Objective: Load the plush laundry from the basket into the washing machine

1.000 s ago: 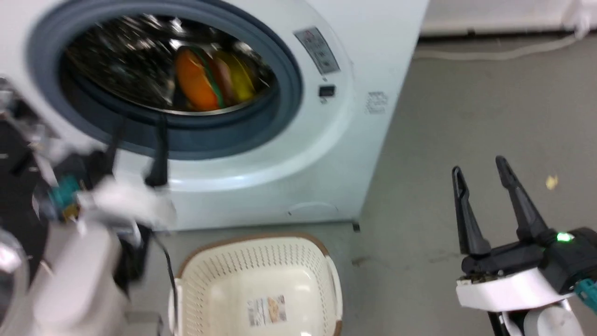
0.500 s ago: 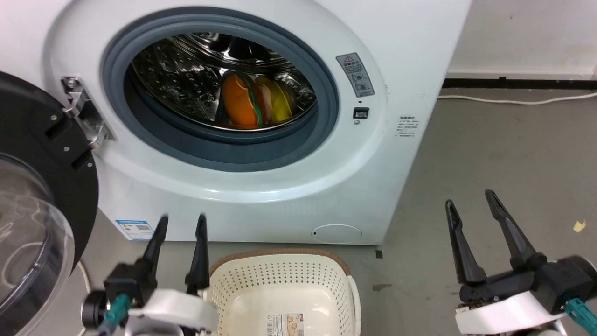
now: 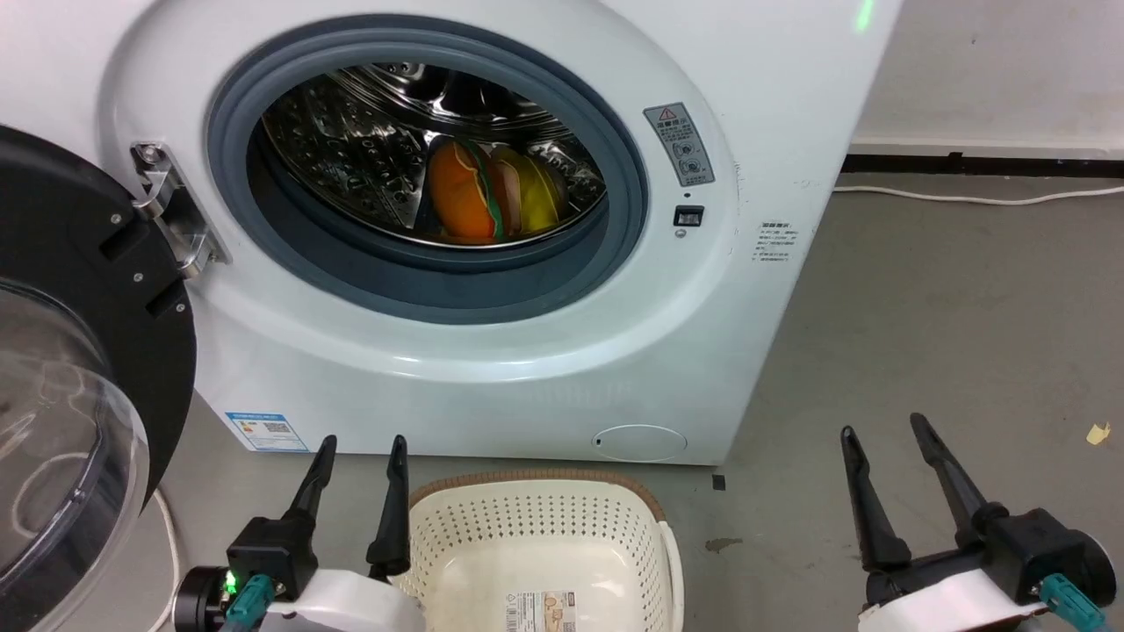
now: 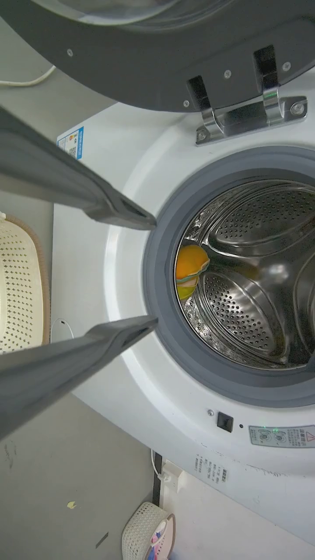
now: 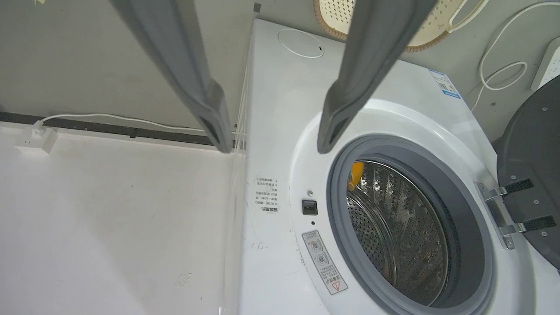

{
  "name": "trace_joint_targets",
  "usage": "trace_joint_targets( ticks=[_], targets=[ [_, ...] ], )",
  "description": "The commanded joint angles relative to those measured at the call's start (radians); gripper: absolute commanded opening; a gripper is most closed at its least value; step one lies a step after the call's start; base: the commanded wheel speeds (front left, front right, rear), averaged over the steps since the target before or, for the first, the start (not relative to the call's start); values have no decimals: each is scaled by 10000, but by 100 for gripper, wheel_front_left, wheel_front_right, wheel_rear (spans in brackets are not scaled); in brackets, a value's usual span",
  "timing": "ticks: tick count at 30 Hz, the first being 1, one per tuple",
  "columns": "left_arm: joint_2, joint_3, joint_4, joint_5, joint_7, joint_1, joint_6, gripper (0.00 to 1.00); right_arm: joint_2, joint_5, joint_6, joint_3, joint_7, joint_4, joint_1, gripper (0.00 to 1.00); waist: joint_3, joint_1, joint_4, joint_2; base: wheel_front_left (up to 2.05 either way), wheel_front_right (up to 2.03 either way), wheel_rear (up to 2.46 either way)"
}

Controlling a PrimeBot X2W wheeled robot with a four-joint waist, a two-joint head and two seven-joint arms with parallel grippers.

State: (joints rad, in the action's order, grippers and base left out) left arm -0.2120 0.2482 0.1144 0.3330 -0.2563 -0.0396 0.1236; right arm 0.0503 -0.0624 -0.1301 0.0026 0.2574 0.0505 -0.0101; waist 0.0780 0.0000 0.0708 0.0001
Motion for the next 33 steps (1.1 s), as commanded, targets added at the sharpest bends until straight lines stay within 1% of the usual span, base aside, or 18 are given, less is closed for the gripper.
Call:
trace_joint_targets(
  ticks=[1, 7, 8, 33],
  targets=[
    [54, -51, 68, -114, -54, 73, -78, 100, -1, -8, -6, -4, 44, 46, 13, 100, 2, 0, -23, -1, 0, 0, 0],
    [186, -191, 338, -279, -54, 58, -327, 100, -1, -67, -6, 42, 44, 75, 82, 100, 1, 0, -62, -1, 0, 0, 0],
    [151, -160, 335, -239, -1, -1, -323, 0, 0, -19, 0, 36, -1, 65, 4, 0, 1, 0, -62, -1, 0, 0, 0],
    [396, -544, 91, -766, 455, 67, -499, 0, 0, 93, -1, 24, -447, -33, 20, 0, -132, 0, -176, -1, 0, 0, 0]
  ],
)
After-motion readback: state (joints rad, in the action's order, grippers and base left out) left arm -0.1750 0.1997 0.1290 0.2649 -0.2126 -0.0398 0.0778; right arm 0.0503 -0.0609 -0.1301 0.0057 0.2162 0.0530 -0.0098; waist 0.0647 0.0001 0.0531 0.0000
